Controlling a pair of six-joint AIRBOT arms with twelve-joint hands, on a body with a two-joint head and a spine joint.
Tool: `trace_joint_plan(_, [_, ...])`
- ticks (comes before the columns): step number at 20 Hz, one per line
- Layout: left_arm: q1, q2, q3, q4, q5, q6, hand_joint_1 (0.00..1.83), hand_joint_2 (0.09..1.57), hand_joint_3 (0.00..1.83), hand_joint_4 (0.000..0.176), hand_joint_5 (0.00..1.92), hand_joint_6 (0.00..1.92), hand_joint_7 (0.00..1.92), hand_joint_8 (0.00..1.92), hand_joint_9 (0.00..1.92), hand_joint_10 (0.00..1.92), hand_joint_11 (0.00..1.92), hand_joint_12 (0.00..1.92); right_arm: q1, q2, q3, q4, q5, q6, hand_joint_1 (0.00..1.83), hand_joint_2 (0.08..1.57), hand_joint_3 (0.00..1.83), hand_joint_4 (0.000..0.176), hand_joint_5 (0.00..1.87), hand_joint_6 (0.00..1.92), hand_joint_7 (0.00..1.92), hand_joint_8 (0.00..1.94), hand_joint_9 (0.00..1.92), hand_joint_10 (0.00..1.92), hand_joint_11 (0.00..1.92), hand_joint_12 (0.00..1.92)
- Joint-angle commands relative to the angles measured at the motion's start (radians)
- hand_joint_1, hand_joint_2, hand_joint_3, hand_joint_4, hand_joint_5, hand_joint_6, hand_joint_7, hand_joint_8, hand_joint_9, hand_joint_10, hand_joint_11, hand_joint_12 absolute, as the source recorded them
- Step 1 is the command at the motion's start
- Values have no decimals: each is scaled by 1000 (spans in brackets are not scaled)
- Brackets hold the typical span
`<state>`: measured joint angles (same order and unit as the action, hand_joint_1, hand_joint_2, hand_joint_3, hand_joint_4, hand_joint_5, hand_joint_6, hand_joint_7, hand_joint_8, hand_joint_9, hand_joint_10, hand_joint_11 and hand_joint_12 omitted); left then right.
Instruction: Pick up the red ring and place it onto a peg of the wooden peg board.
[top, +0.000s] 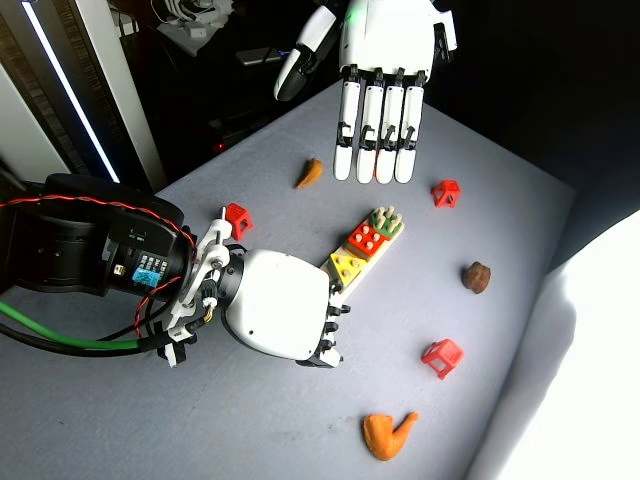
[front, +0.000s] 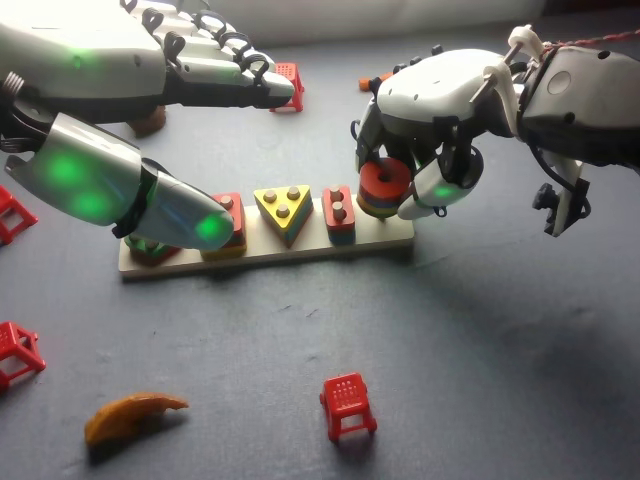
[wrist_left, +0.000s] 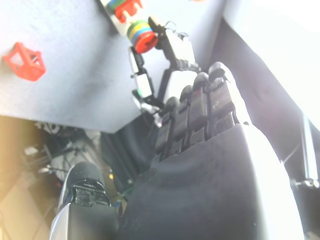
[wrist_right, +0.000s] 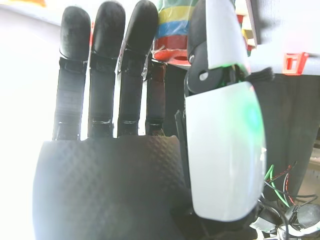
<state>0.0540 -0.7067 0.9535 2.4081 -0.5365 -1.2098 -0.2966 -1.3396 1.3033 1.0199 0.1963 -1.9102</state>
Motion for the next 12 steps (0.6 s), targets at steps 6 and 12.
trace_joint_plan(6, [-15, -2, 5, -28, 72, -3, 0, 1102, 0, 0, 0, 0, 0, 0, 0, 0, 0, 0, -3, -10, 4, -15, 66, -21, 1188, 1172, 2, 14, 818, 1208, 921, 1115, 798, 767, 413, 1416])
trace_joint_plan(12, [-21, -3, 8, -28, 72, -4, 0, 1104, 0, 0, 0, 0, 0, 0, 0, 0, 0, 0, -3, -16, 4, -15, 70, -37, 1028, 1056, 0, 0, 675, 28, 759, 22, 610, 230, 153, 1192])
